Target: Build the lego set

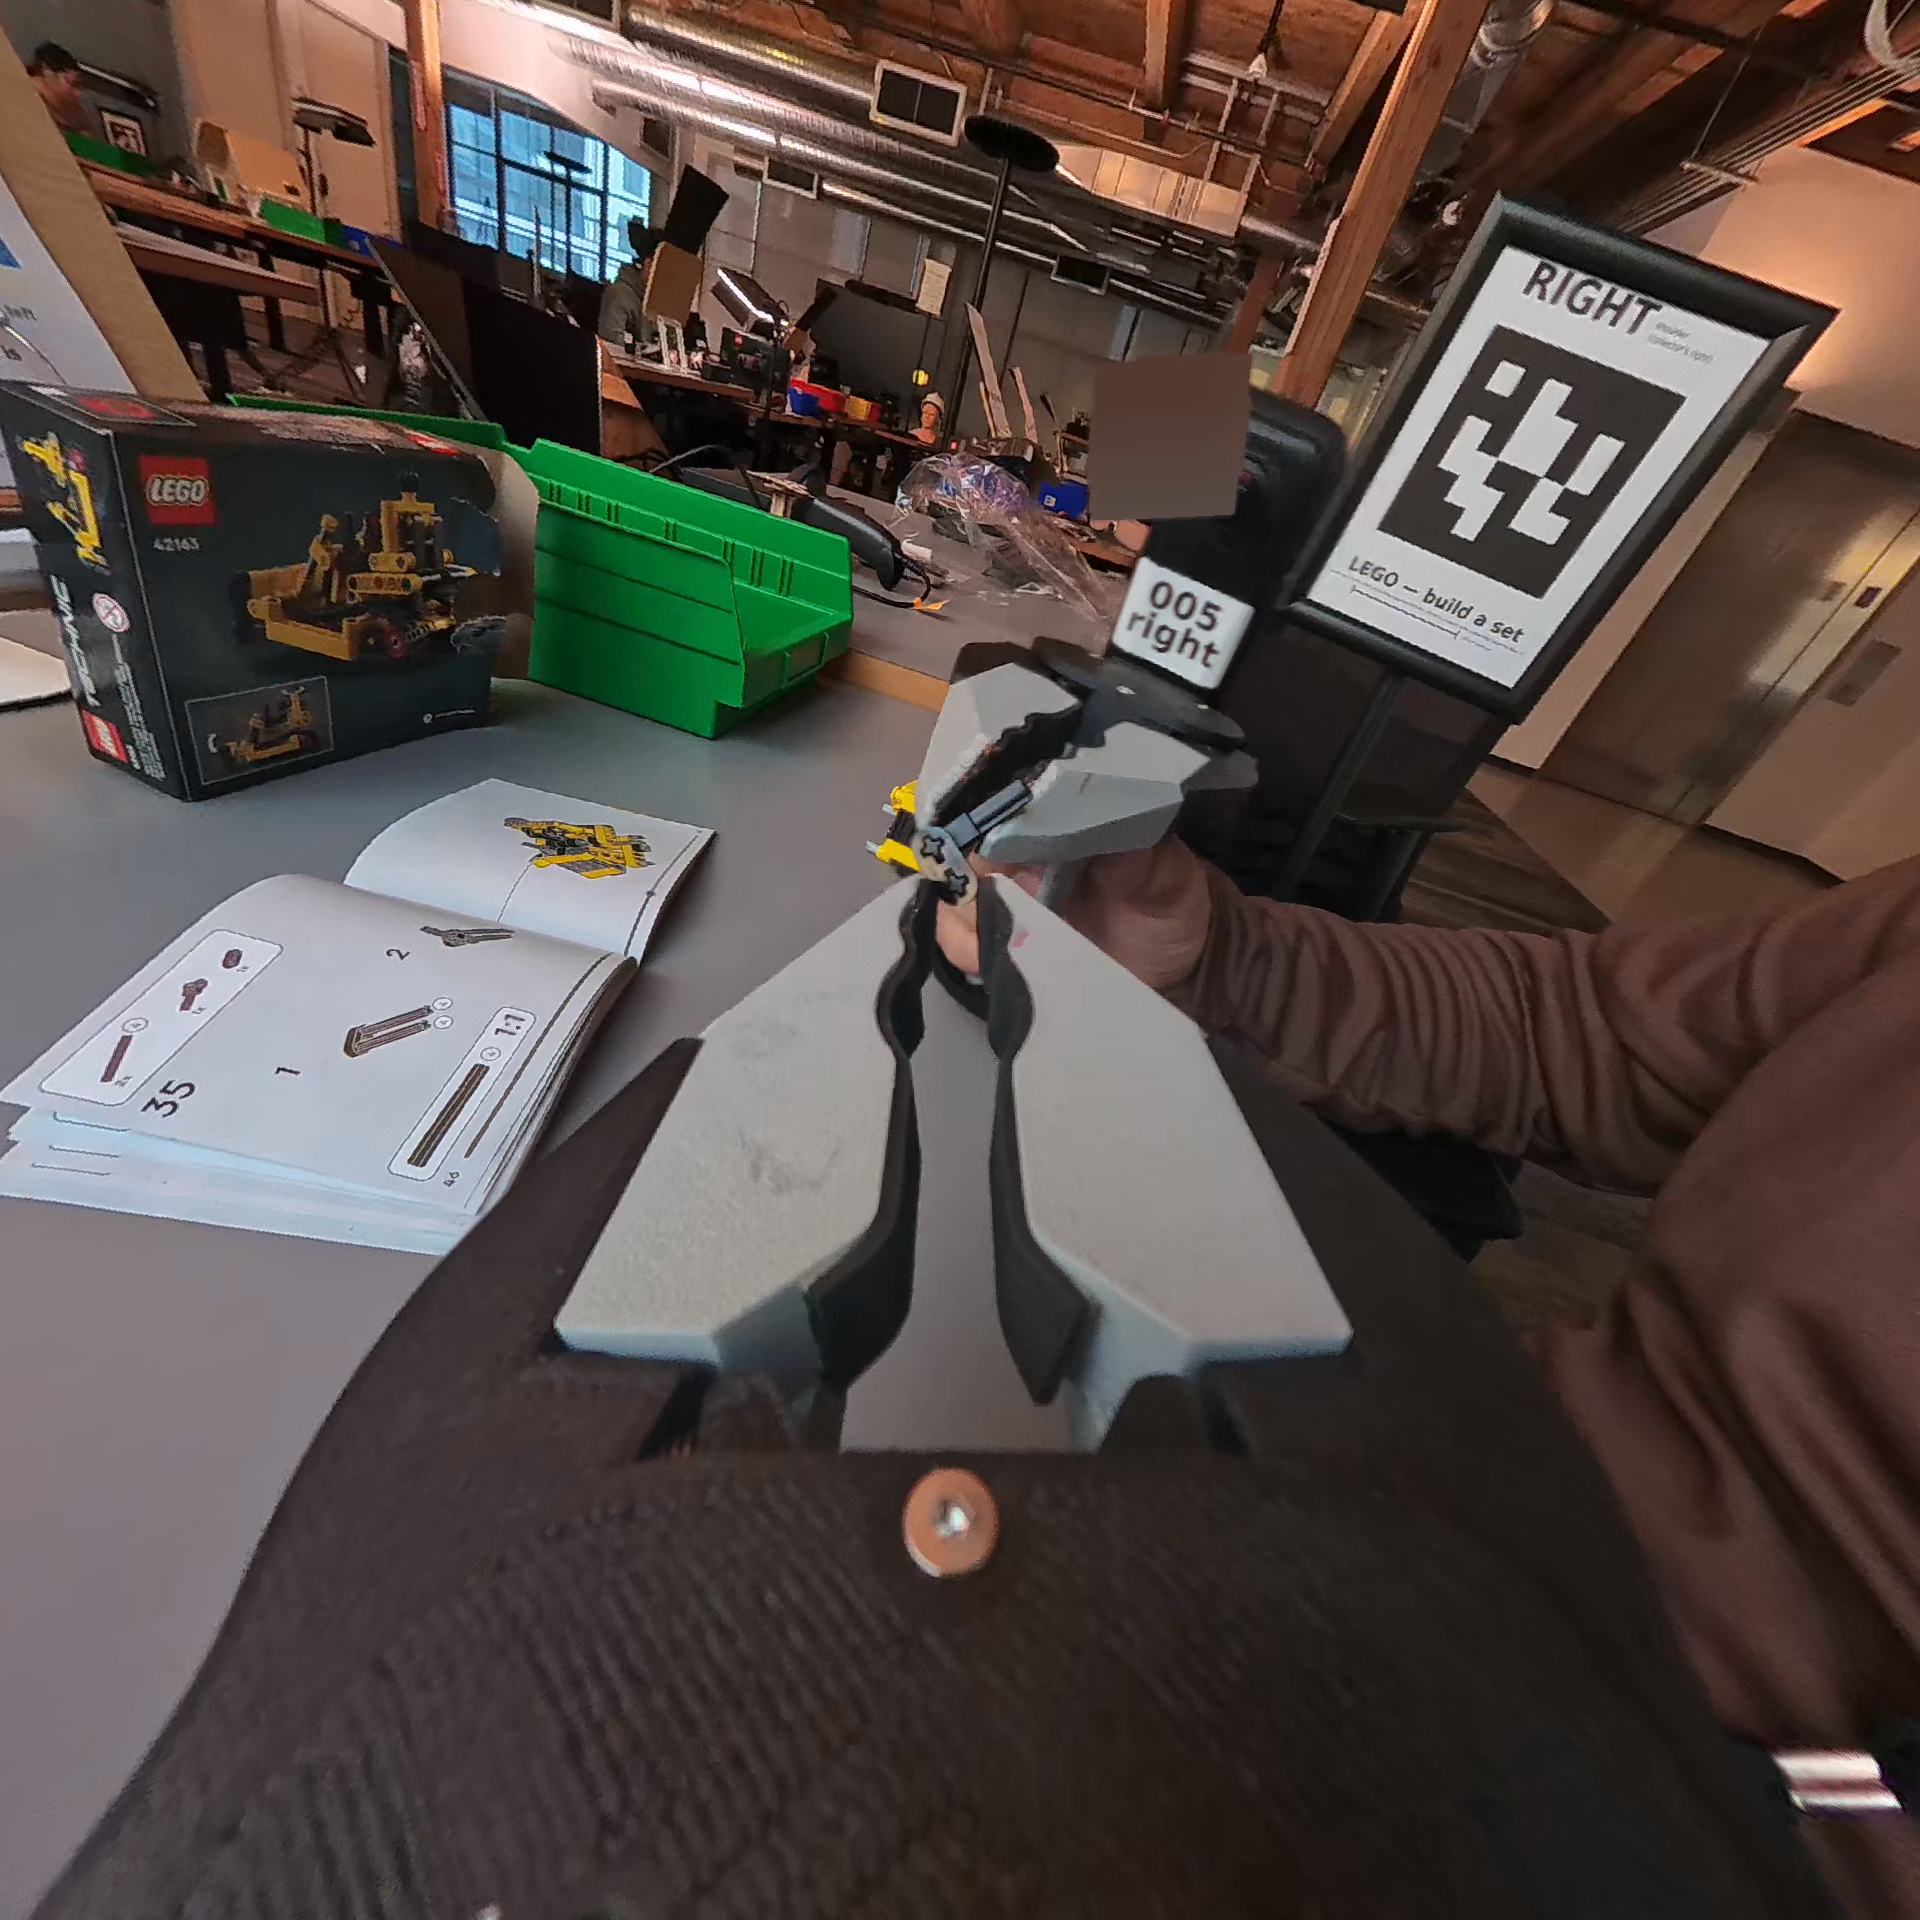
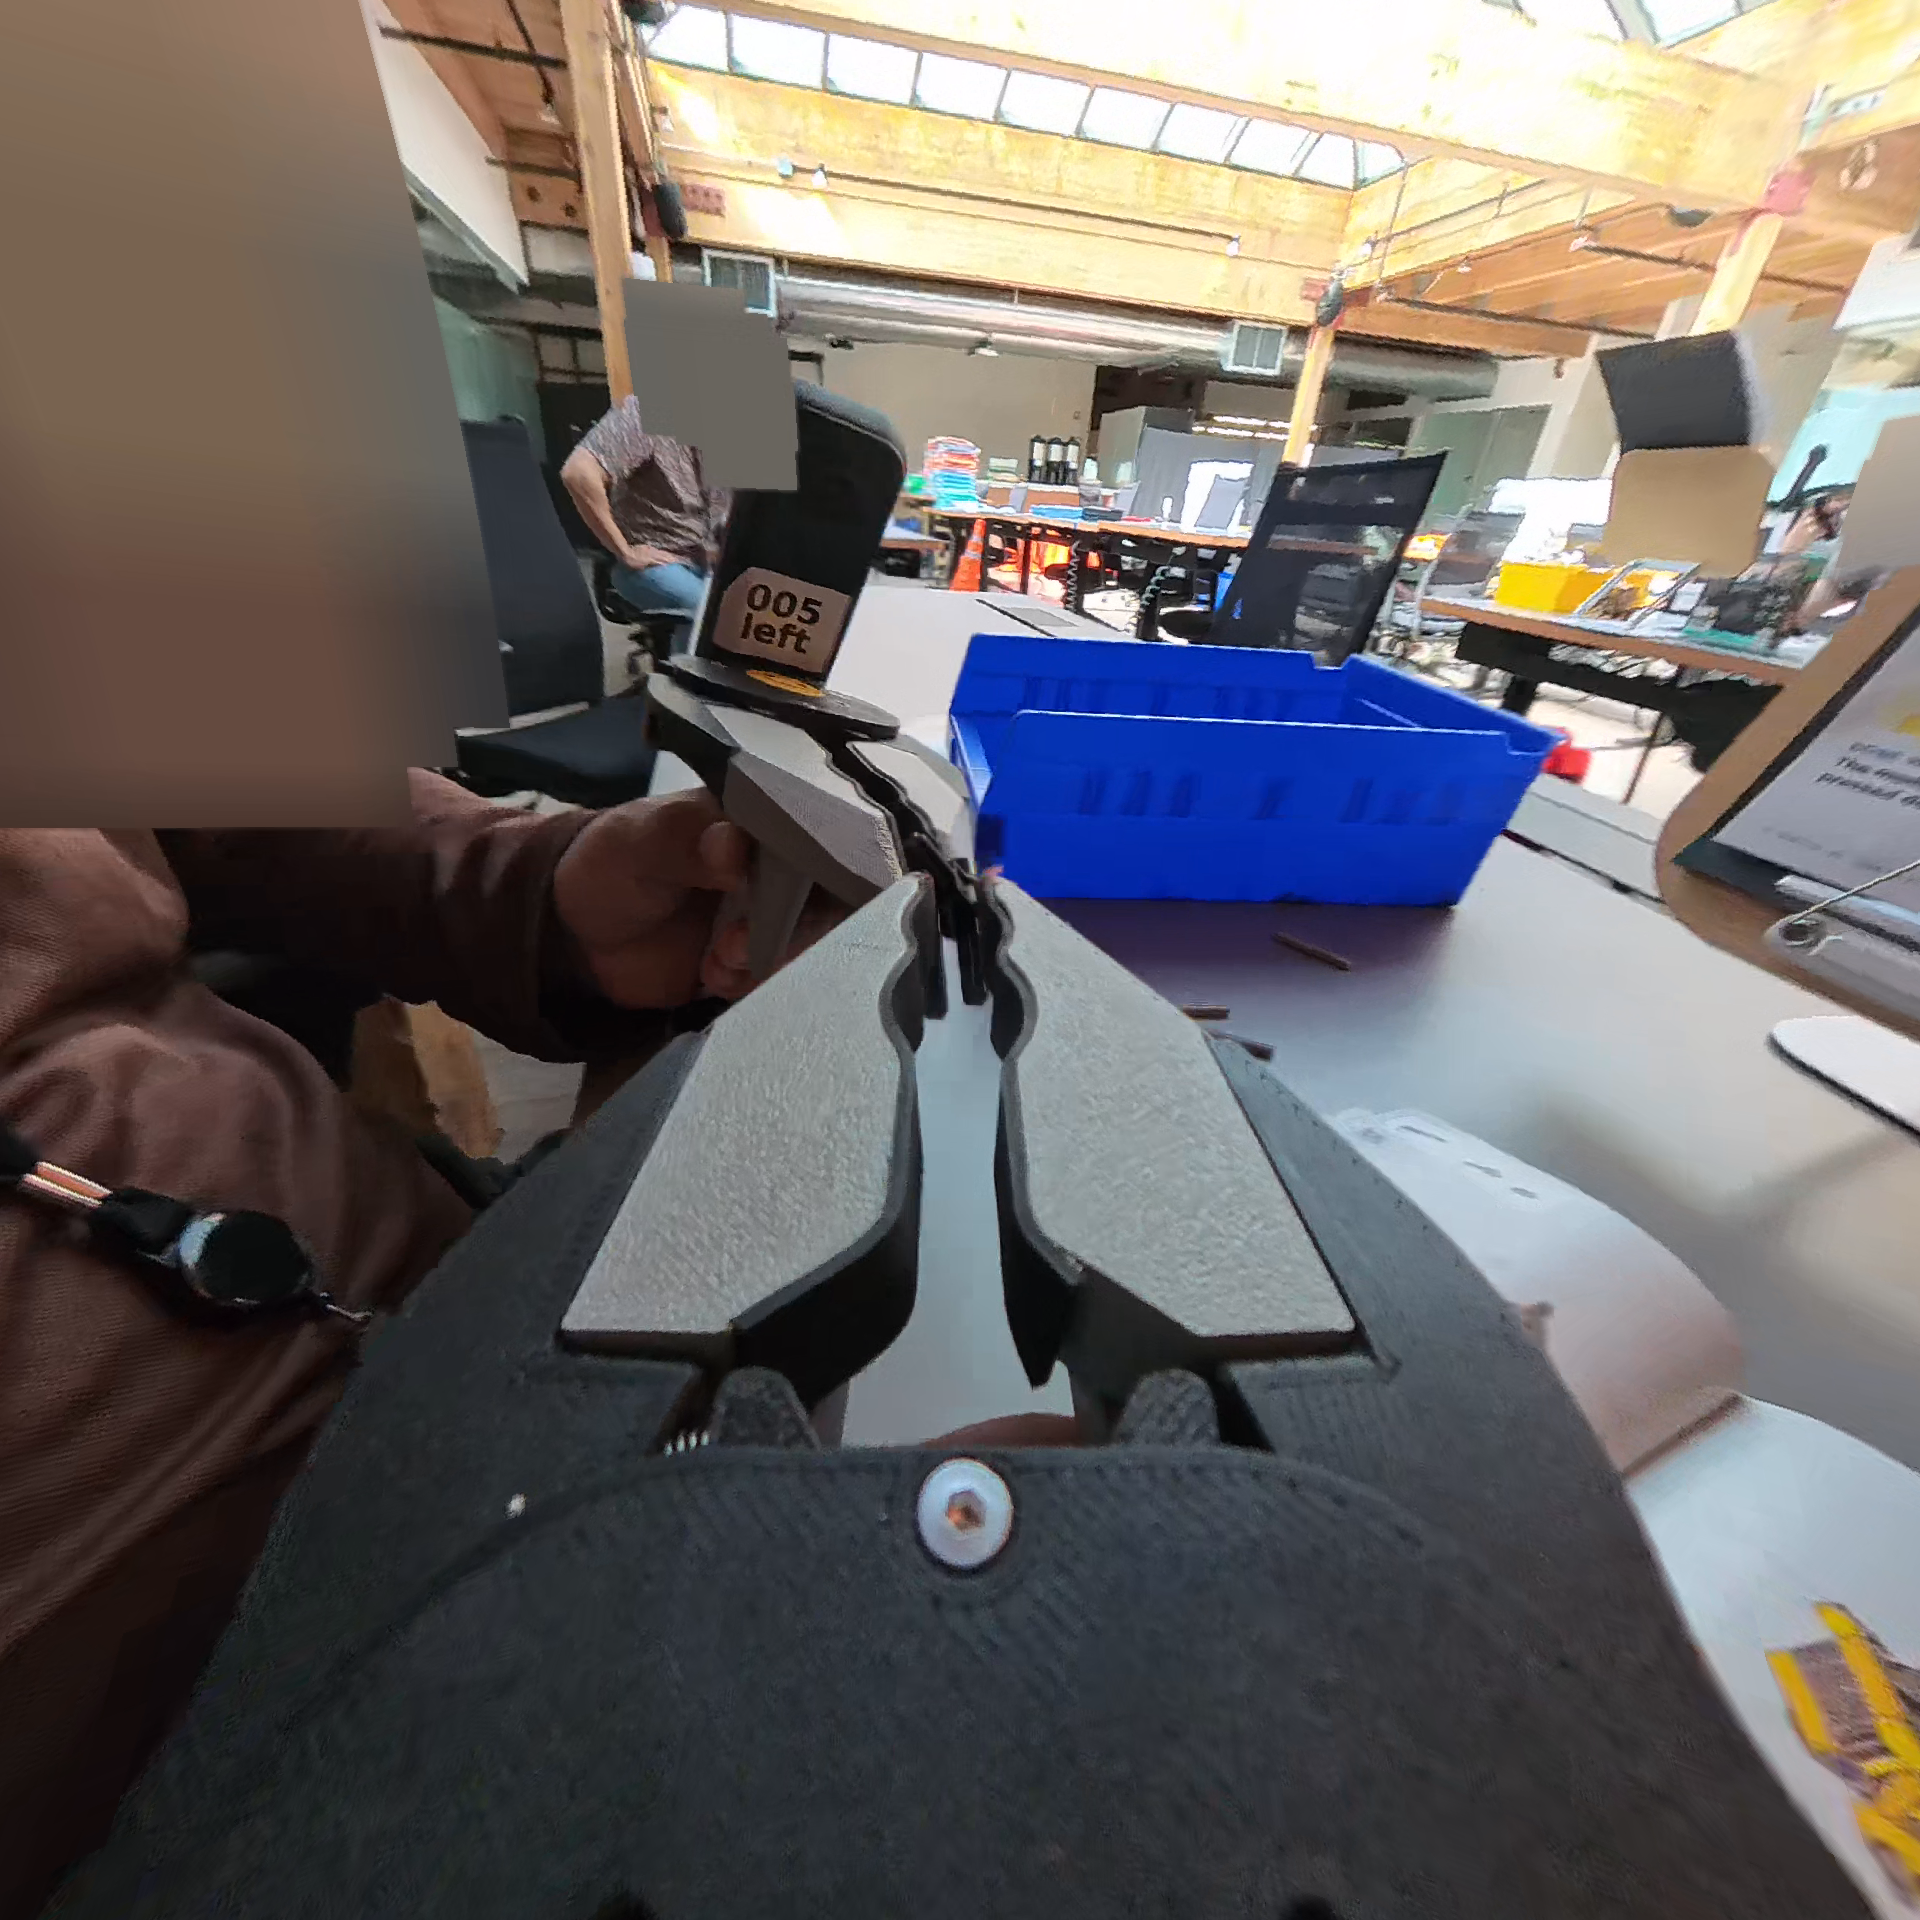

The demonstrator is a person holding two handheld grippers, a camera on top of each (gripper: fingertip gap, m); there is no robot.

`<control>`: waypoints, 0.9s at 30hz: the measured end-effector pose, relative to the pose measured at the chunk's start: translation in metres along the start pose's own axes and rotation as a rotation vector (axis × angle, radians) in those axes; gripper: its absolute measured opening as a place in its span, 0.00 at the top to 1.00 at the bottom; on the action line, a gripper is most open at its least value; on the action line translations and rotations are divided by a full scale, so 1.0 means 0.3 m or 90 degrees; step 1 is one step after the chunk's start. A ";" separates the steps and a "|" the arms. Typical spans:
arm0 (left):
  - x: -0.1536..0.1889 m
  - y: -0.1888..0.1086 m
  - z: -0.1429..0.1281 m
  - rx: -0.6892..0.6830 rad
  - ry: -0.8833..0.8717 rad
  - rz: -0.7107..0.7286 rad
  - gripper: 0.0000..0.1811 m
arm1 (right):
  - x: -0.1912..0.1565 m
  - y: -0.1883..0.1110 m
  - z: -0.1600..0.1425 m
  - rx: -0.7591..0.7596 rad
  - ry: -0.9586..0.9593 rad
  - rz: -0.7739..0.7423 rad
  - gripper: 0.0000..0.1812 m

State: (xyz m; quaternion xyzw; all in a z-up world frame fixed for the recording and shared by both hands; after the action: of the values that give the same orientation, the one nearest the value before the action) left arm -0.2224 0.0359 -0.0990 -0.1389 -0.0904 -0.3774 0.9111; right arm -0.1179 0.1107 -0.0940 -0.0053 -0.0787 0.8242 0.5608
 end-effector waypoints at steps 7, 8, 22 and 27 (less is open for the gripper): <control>-0.018 -0.001 -0.005 -0.003 -0.041 -0.029 0.97 | 0.037 0.013 -0.018 0.019 0.169 0.101 0.98; -0.021 -0.001 -0.007 -0.001 -0.052 -0.031 0.97 | 0.043 0.016 -0.022 0.022 0.189 0.108 0.98; -0.024 0.016 -0.028 -0.010 -0.103 -0.050 0.97 | 0.027 0.021 -0.015 -0.050 0.039 0.044 0.97; -0.008 0.010 -0.016 -0.020 -0.035 -0.037 0.98 | 0.037 0.022 -0.018 -0.016 0.138 0.133 0.97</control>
State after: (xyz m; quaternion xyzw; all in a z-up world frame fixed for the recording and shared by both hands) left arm -0.2218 0.0380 -0.1048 -0.1606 -0.1138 -0.4008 0.8948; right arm -0.1276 0.1194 -0.0994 -0.1096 -0.0270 0.8717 0.4769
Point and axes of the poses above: each gripper's, where its closed fingertips meet, y out along the fingers, z out of its top, x = y × z across the jaws, the point moved 7 cm from there along -y, back along the fingers, and after that the axes turned 11 degrees about -x, right-handed, at the moved point
